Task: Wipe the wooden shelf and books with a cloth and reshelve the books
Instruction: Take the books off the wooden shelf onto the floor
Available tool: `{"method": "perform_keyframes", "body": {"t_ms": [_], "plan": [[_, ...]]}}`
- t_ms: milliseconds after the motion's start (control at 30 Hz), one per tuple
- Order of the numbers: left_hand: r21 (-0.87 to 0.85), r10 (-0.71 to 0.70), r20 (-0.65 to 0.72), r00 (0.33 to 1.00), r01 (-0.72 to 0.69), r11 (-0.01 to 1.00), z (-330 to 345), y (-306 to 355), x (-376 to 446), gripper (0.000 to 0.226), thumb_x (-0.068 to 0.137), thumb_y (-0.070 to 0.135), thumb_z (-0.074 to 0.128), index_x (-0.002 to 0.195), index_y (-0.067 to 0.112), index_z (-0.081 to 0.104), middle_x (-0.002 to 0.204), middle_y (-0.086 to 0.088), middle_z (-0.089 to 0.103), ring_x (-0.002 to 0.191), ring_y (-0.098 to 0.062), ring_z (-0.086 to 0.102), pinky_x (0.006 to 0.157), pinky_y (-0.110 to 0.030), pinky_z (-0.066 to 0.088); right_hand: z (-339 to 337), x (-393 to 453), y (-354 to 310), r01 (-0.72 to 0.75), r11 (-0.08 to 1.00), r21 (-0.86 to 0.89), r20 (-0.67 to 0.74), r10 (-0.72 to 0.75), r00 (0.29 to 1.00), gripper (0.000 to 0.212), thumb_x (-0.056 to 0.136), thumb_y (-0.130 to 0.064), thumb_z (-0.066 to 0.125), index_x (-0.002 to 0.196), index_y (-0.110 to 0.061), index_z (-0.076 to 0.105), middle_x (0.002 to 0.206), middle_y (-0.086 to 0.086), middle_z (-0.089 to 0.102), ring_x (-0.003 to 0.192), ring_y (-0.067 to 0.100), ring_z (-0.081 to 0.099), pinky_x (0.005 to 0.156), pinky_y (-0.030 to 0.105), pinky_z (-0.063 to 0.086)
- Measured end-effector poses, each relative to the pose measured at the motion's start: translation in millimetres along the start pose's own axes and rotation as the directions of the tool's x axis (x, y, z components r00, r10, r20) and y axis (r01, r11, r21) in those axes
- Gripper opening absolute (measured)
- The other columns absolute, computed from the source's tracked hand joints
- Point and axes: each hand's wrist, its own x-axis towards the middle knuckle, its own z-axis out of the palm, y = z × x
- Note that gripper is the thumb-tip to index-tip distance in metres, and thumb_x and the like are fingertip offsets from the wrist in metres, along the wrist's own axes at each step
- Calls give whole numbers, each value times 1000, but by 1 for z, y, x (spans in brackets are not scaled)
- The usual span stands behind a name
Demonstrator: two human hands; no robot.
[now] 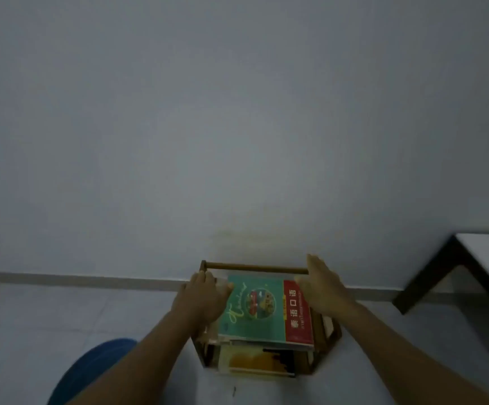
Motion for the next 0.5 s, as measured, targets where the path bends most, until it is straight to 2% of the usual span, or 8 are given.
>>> {"method": "perform_keyframes", "body": {"t_ms": [100,167,267,333,400,433,500], "plan": [[-33,-48,-21,999,47,998,72,-20,35,75,91,65,24,142,11,37,149,-13,37,135,-30,37,108,-49,34,77,33,41,22,998,60,-2,-22,1000,49,94,-43,44,135,-18,33,140,7,42,126,27,50,97,48,50],[-46,-89,-4,996,89,995,116,-36,64,79,88,68,20,139,12,40,145,-15,40,132,-33,39,106,-49,36,125,59,71,-38,998,54,48,36,998,51,93,-44,44,136,-20,30,138,9,41,122,27,50,91,46,53],[-7,-134,62,989,135,991,175,-56,100,96,78,75,2,149,14,22,152,-24,22,137,-42,27,109,-55,32,168,76,91,-79,997,-5,12,80,997,70,94,-49,39,149,-18,7,154,18,18,137,34,32,104,50,42],[-93,-199,64,978,204,975,200,-59,109,91,88,69,13,151,4,6,158,-24,6,144,-41,11,115,-55,21,192,86,102,-128,992,-4,33,128,991,77,97,-50,34,151,-15,-7,159,18,-4,146,37,7,115,52,24],[-157,-198,63,978,206,966,215,-55,107,89,94,64,22,150,-1,-2,159,-22,0,147,-38,3,118,-52,12,211,87,104,-123,992,-13,43,124,991,77,99,-49,31,151,-13,-13,158,19,-18,147,36,-9,118,50,12],[-178,-193,65,979,202,963,224,-55,109,89,94,64,24,150,-1,-2,159,-21,1,147,-37,3,118,-51,12,219,88,105,-121,992,-25,28,122,992,76,100,-48,31,151,-13,-13,157,20,-21,147,36,-11,118,49,11],[-211,-201,43,979,206,956,234,-54,114,89,94,63,28,149,-1,2,158,-22,5,146,-38,7,117,-52,15,228,87,104,-125,992,-26,-11,125,992,74,100,-46,32,152,-13,-9,157,20,-20,147,39,-6,116,49,17]]}}
